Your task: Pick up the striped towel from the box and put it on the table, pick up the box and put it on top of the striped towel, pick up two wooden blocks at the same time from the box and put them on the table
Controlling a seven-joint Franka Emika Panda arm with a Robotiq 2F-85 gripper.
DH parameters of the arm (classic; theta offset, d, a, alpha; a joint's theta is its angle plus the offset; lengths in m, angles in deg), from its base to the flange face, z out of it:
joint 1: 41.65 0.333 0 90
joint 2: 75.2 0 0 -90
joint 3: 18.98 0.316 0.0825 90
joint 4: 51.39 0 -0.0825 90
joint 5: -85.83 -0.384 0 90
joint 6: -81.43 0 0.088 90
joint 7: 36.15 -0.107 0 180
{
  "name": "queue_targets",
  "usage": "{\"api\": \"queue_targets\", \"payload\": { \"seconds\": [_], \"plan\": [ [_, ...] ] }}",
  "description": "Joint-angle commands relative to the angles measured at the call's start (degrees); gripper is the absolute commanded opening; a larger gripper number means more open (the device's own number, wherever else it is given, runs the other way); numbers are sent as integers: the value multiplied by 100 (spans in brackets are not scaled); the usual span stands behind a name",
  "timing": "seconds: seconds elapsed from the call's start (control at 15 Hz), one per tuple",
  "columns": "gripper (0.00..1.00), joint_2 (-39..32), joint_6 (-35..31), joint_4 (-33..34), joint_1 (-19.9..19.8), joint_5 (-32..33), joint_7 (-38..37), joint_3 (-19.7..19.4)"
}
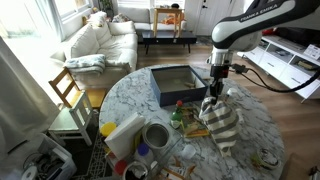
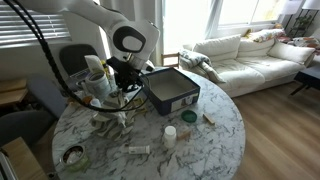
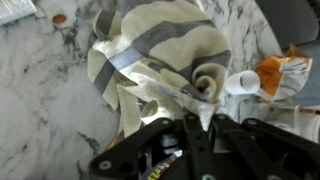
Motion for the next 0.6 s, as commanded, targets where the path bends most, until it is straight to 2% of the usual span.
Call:
{"api": "queue_targets", "payload": {
  "seconds": [0.0, 0.07, 0.2, 0.53],
  "plan": [
    [13, -46, -1228, -455, 122, 9, -578, 39],
    [35, -51, -1502, -549, 175, 141, -752, 31],
    [38, -6, -1738, -614, 235, 313, -1005, 32],
    [76, 216, -1988, -521, 436, 1138, -1785, -78]
  ]
}}
